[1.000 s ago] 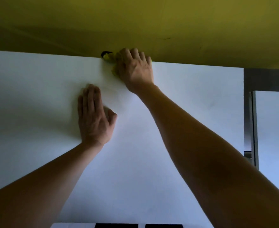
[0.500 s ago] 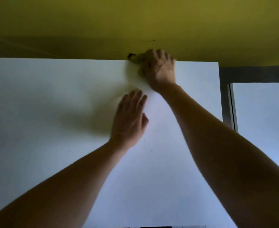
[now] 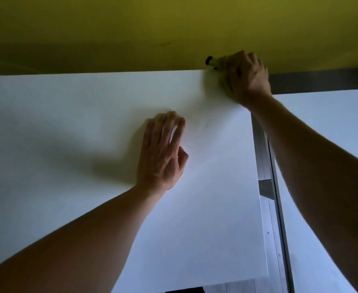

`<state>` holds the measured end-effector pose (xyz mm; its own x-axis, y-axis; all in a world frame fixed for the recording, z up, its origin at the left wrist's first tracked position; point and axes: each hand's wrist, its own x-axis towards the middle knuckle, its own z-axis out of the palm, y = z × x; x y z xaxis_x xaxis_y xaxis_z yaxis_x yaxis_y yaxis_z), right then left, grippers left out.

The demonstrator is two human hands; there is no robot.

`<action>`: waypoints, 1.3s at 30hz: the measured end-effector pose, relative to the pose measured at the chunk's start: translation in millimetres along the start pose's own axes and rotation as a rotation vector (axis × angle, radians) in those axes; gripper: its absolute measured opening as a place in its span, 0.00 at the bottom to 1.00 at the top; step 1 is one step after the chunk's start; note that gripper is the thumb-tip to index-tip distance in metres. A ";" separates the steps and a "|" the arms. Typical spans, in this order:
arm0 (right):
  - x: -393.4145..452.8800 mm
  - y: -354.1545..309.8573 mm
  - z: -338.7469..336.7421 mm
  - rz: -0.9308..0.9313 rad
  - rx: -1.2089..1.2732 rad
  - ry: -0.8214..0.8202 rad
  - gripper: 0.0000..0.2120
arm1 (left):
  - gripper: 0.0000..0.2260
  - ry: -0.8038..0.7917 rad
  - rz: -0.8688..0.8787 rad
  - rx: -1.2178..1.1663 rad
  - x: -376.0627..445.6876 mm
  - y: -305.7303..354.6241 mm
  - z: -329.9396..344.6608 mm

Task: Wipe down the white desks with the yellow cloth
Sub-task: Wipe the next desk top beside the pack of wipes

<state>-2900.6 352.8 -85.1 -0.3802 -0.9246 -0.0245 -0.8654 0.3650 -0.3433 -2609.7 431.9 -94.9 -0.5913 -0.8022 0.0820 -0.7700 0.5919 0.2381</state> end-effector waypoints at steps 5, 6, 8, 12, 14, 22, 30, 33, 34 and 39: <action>-5.3 -66.4 25.6 -0.049 0.016 0.015 0.22 | 0.30 -0.005 -0.015 0.022 2.9 0.4 -0.3; -7.1 -88.9 32.0 -0.125 0.041 -0.004 0.23 | 0.29 -0.004 -0.016 0.023 3.5 0.8 -0.4; -12.2 -132.8 45.3 -0.229 0.046 -0.048 0.21 | 0.29 0.011 -0.012 0.021 1.9 -0.3 -0.7; -6.9 -140.6 47.0 -0.310 0.022 -0.068 0.20 | 0.28 0.037 0.014 0.021 2.3 -1.4 -1.0; 1.3 -100.7 35.9 -0.138 0.018 0.002 0.21 | 0.29 0.037 0.013 0.025 2.7 -1.1 -1.0; -20.3 -26.1 9.2 0.515 0.312 0.166 0.20 | 0.29 0.055 0.006 0.042 2.5 2.0 -0.5; -171.4 -32.7 19.9 0.557 0.114 0.249 0.20 | 0.30 0.064 -0.004 0.013 1.4 2.2 -0.1; -210.9 -35.5 20.3 0.594 0.092 0.281 0.19 | 0.30 0.071 -0.001 0.019 0.8 2.3 2.6; -209.6 -37.0 19.3 0.606 0.086 0.274 0.22 | 0.30 0.077 -0.001 0.021 1.3 2.4 3.1; -125.9 -45.0 16.5 0.562 0.092 0.157 0.33 | 0.31 0.062 -0.003 0.052 7.5 -0.9 2.8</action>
<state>-2808.4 451.0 -82.1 -0.8224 -0.5619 -0.0894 -0.4877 0.7771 -0.3979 -2614.1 425.6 -97.1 -0.5745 -0.8062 0.1415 -0.7840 0.5917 0.1877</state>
